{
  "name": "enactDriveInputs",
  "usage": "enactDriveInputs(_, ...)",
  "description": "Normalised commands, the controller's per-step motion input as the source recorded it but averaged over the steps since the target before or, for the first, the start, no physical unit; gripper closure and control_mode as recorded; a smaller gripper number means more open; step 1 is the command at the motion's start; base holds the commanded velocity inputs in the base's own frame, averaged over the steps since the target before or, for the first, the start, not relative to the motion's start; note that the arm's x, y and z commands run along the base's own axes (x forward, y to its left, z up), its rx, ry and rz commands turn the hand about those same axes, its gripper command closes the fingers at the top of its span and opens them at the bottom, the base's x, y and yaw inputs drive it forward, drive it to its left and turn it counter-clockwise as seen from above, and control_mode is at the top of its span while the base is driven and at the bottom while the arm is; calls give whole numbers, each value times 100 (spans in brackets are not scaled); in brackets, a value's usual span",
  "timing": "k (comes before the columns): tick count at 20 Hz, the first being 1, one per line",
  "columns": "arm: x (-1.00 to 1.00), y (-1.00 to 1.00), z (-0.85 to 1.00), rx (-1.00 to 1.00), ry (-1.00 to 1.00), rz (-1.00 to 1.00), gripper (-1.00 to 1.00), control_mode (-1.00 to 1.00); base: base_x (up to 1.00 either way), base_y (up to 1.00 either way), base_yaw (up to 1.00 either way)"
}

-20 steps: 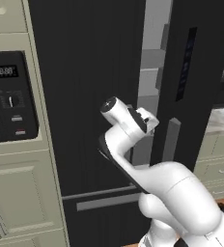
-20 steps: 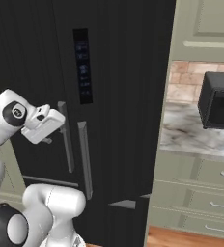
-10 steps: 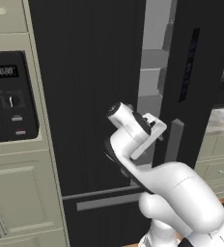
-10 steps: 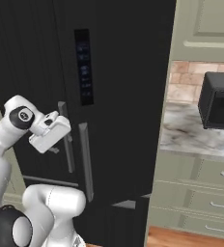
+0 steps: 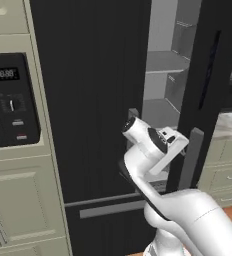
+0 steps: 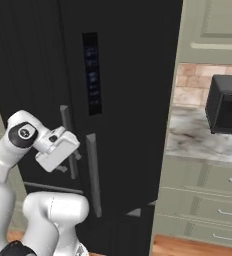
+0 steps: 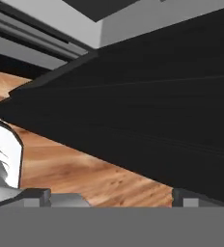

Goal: Gather the carrot and sweet potato from the fridge and place them on a tray on the dining counter. Then gather the fishs from the fridge and place them on the other tray.

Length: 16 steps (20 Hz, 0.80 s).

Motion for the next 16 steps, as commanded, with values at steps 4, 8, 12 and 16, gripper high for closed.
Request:
enactDriveInputs(4,-38,-73,0,-1,0,-8,-100,-100,0,0,0)
enactDriveInputs(8,-47,-84,0,0,0,-5,-100,-100,0,0,0)
enactDriveInputs(12,-37,-87,0,0,0,-5,-100,-100,0,0,0)
enactDriveInputs(16,-16,-88,0,0,0,-3,-100,-100,0,0,0)
